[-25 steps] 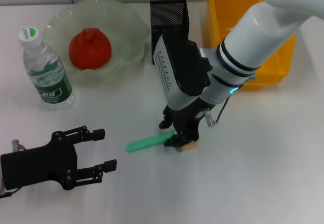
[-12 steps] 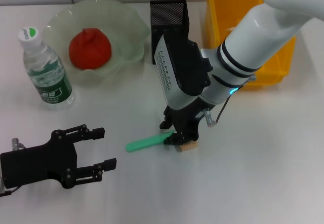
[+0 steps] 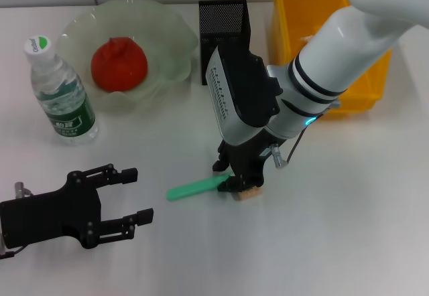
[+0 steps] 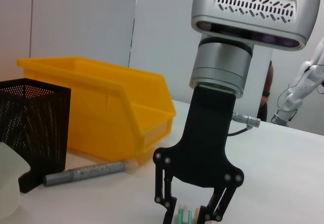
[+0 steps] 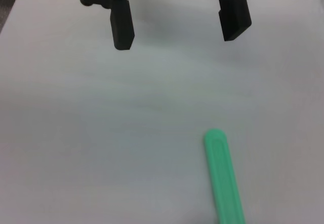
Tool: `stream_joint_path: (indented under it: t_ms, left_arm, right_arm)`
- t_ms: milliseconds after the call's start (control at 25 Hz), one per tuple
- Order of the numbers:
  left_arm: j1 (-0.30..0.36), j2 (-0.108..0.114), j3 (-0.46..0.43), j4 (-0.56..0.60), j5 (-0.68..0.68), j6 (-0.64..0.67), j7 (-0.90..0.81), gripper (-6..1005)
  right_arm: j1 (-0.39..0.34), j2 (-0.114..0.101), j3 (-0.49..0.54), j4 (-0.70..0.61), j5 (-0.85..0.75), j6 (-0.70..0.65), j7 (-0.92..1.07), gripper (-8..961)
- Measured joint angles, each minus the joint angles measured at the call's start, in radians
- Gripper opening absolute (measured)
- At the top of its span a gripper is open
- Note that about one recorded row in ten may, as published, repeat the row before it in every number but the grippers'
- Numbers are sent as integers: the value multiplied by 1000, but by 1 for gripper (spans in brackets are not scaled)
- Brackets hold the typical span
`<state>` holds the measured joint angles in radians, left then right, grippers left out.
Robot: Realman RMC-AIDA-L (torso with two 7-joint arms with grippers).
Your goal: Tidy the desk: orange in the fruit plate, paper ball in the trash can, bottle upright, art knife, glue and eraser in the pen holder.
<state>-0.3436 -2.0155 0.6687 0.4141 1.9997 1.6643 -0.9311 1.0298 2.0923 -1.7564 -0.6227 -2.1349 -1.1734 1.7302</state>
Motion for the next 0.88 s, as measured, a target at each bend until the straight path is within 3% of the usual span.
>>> stream_joint_path:
  t_ms: [320,520,720,880]
  left_arm:
    - [0,-1,0,0,-1,0,0,771]
    - [1,-2,0,0,-1,0,0,770]
    - [4,-3,0,0,-1,0,0,770]
    - [5,-3,-1,0,-1,0,0,770]
  right_arm:
    - [-3,0,2,0,0,0,0,331]
    - [-4,0,2,2,0,0,3,294]
    - [-6,0,13,0,0,-5,5,193]
    - [-10,0,18,-13,0,-13,8,189]
